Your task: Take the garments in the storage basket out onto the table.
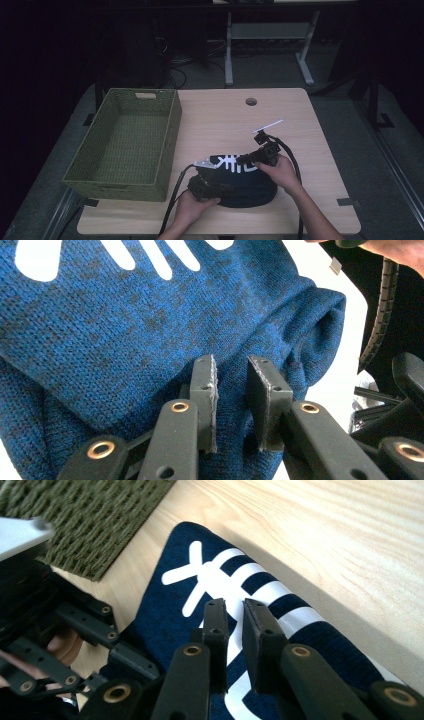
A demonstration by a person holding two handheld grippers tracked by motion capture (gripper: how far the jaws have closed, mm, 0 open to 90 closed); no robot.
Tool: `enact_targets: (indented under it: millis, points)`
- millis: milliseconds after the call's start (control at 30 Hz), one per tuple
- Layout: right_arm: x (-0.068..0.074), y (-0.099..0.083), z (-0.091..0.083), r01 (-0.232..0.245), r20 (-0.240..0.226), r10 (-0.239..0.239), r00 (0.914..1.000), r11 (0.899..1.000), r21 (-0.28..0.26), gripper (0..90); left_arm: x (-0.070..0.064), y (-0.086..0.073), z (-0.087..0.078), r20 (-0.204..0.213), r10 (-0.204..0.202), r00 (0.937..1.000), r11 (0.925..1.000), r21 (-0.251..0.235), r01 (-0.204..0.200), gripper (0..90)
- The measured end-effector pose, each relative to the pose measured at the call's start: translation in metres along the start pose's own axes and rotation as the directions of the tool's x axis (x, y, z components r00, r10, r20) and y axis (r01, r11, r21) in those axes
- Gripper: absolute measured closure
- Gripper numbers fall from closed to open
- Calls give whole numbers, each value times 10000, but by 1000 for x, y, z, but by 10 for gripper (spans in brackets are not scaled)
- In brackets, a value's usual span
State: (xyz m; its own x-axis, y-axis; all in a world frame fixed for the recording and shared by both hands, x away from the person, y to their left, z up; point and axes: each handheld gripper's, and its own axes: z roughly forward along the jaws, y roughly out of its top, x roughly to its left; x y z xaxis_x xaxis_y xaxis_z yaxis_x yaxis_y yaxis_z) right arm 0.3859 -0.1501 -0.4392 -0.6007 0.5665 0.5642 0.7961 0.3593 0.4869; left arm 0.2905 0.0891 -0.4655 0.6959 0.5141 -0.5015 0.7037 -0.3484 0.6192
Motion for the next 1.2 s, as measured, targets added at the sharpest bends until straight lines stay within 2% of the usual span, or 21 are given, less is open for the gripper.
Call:
enact_targets:
  millis: [67, 167, 233, 400, 533, 633, 733, 833, 900, 967, 1067, 1200]
  points:
    - [-4, 0, 7, -73, 194, 69, 9998, 9998, 191, 836, 0, 0, 0, 30, -28, 10000, 10000, -35, 28, 741]
    - [-8, 1, 12, -140, 201, 136, 9997, 9997, 206, 865, 1, -1, 0, 47, -67, 10000, 10000, -61, 67, 741]
    - [-7, 1, 11, -191, 140, 187, 9997, 9994, 295, 843, 1, -1, 0, 56, -71, 10000, 10000, -54, 72, 741]
    - [5, 9, 6, 174, 46, -176, 9998, 9995, 256, 808, 1, -1, 0, 74, -69, 9999, 10000, -21, 70, 740]
    - [13, 20, 10, 360, 4, -360, 9994, 9992, 189, 806, 2, -2, -1, 112, -73, 9999, 10000, -57, 74, 738]
    - [9, 24, 19, 243, 133, -250, 9996, 9983, 521, 810, 2, -2, 0, 165, -148, 9998, 9998, -120, 150, 739]
    - [3, 23, 29, 38, 471, -81, 9989, 9957, 923, 841, 2, -2, -1, 171, -144, 9998, 9998, -124, 146, 738]
    - [5, 24, 36, 201, 858, -306, 9958, 9925, 1210, 847, 2, -2, -1, 167, -153, 9997, 9998, -142, 156, 736]
    - [6, 27, 36, 232, 929, -361, 9950, 9903, 1369, 845, 2, -2, -1, 165, -155, 9997, 9998, -143, 157, 736]
    - [8, 29, 35, 299, 854, -417, 9955, 9904, 1352, 820, 2, -3, -1, 175, -134, 9998, 9998, -128, 136, 736]
    - [15, 33, 32, 377, 556, -437, 9975, 9939, 1036, 812, 3, -3, -1, 193, -158, 9997, 9997, -155, 161, 737]
    - [23, 38, 40, 428, 151, -442, 9989, 9955, 839, 809, 3, -4, -1, 183, -163, 9997, 9997, -158, 166, 736]
